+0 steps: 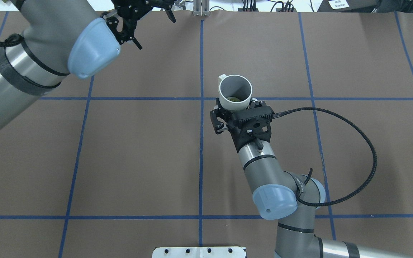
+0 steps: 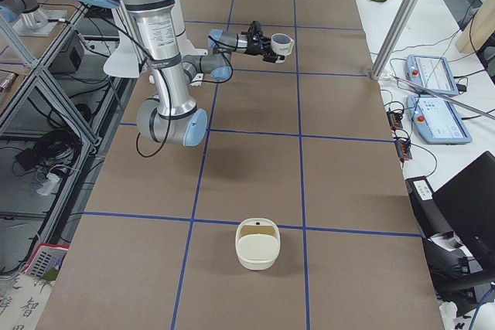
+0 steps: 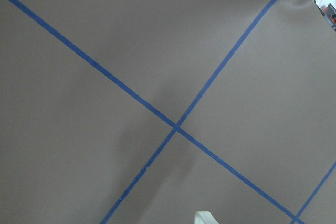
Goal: Left arm hands cup to right arm to dump lemon
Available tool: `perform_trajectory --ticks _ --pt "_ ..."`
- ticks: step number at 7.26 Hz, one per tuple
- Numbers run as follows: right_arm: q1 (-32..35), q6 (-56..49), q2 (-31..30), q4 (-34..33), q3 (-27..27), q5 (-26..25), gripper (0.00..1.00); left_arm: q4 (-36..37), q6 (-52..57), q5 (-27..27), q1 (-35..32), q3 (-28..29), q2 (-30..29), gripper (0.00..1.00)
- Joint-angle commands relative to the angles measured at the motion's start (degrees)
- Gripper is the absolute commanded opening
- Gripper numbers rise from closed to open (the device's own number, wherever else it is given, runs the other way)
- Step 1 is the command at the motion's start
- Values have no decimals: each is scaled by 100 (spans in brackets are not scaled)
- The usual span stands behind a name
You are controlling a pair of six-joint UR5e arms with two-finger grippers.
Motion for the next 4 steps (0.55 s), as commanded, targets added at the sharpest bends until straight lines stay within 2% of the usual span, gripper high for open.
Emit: perform_trajectory --ticks 1,3,4 --pt "296 331 -506 117 36 163 0 318 907 0 -316 -50 277 100" --pt "542 559 -1077 536 150 172 0 319 1367 26 -493 20 428 100" --pt "552 1370 -1515 887 194 172 0 319 1569 52 -502 64 481 100"
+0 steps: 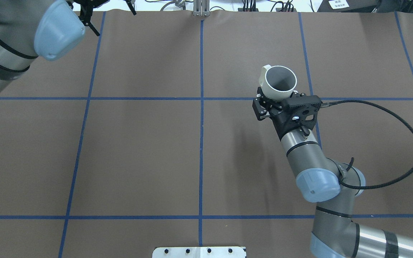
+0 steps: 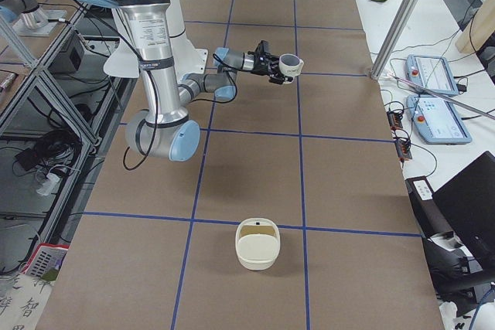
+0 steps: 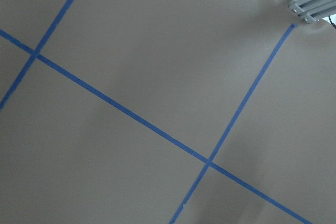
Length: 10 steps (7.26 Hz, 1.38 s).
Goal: Left arm hands cup to right arm to dump lemon
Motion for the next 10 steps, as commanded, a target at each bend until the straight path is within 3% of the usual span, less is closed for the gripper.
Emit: perform_trajectory --ticks 1,3,7,9,10 --pt "61 983 -1165 844 173 21 0 -3 351 53 -49 109 84 100" --pt "61 1082 -2372 1688 533 38 0 -4 361 62 -31 205 85 100" --pt "96 2379 -3851 3156 385 460 0 -65 370 211 4 399 85 100" --pt "454 3118 -3880 4008 -594 687 0 -65 361 211 4 408 85 100" --pt "1092 3435 -3880 4360 -843 1376 0 -56 361 211 13 408 85 100"
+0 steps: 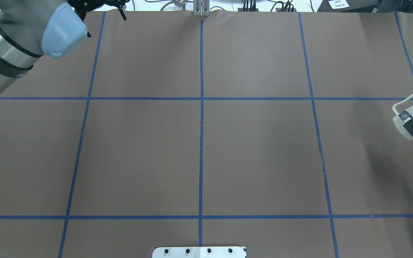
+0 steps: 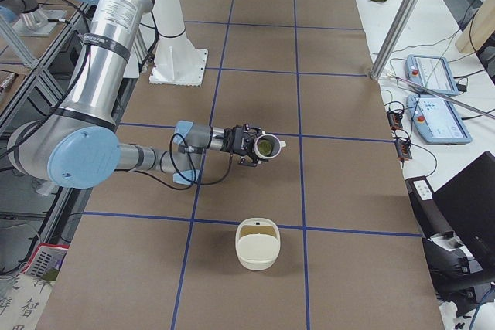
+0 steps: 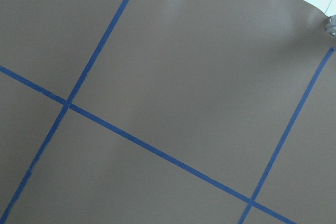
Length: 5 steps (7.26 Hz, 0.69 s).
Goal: Left arm hands cup to right arm to dump lemon
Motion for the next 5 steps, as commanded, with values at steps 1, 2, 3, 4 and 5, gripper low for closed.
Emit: perform_trajectory --ticks 1,2,3,4,5 --pt "1570 560 -19 526 -493 1819 0 15 -3 3 18 -4 0 100" --pt "1902 822 -19 622 -615 2153 0 15 -20 3 18 -22 0 100" --pt "1914 1260 -19 1066 -895 2156 0 15 -29 3 18 -30 -17 100" --pt "1975 1386 -71 1663 -1237 2147 0 15 -29 3 18 -31 -18 100" --pt "2089 1936 -272 2173 -1354 2234 0 15 -29 3 18 -39 -26 100"
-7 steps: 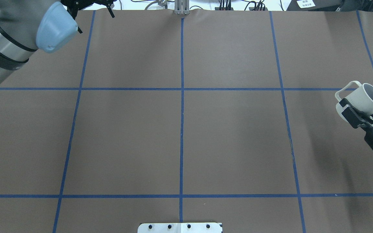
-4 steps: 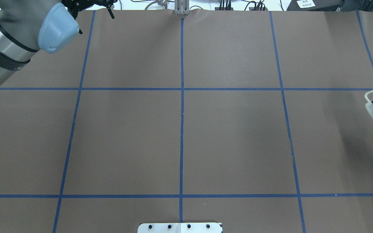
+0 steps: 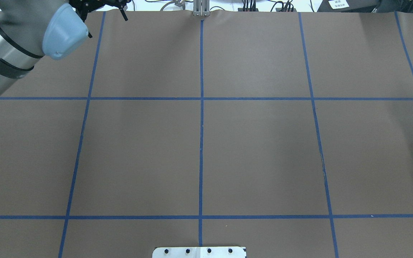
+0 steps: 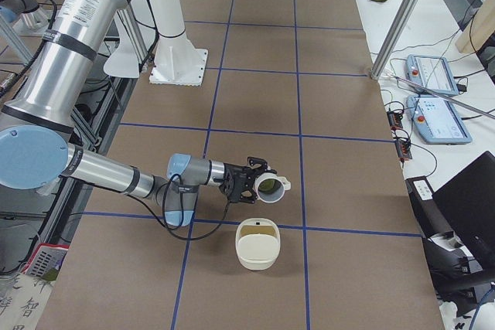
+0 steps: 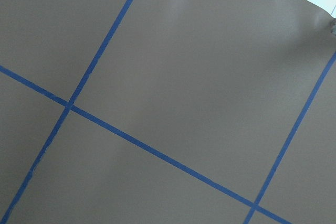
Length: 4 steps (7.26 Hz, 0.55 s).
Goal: Left arm hands cup to right arm to dump lemon
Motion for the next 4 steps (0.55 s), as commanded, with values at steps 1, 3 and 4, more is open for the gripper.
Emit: perform_trajectory --ticks 1,3,4 --pt "211 835 -157 728 -243 127 0 0 7 0 0 -8 9 100" --pt "447 2001 -8 851 -445 345 0 -9 16 9 0 9 18 100" --pt "728 2346 114 895 -567 616 0 -9 16 9 0 1 9 100"
